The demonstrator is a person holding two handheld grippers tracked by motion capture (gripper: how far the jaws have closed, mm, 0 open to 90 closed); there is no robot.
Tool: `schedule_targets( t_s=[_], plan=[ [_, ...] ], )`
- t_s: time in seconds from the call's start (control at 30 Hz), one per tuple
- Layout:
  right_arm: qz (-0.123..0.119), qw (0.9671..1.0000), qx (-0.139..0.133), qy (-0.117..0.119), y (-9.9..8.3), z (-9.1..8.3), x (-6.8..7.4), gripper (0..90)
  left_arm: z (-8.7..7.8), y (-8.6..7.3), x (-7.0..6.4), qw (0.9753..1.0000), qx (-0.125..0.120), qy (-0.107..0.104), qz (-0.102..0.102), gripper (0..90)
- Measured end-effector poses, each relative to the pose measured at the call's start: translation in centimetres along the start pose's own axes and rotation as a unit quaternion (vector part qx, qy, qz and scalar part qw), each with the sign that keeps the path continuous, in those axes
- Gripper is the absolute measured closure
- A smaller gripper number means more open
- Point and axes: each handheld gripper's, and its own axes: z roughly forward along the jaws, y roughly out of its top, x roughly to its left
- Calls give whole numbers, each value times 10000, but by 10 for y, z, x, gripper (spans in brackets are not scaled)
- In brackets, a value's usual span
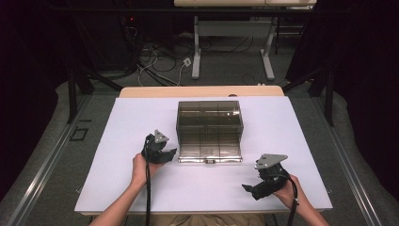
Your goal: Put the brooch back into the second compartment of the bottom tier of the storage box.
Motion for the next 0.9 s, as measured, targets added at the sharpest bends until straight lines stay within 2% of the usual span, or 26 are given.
schedule_targets(
  t_s=[0.17,0.37,0.43,0.53,0.6,0.9],
  plan=[
    [-42,10000,12,3,0,0,-1,2,4,-1,-2,9999,42,-119,3,563],
    [36,10000,-4,-16,0,1,0,2,7,-3,-2,9999,19,-103,-2,635],
    [-18,10000,-4,-18,0,1,0,2,7,-4,0,9999,71,-153,15,654],
    [-4,10000,3,-28,0,1,0,3,7,-4,0,9998,30,-173,33,668],
    [-17,10000,30,-21,0,0,0,3,8,-4,0,9997,87,-226,46,681],
    [-36,10000,58,8,0,1,1,3,8,-6,2,9993,29,-368,-13,731]
  ],
)
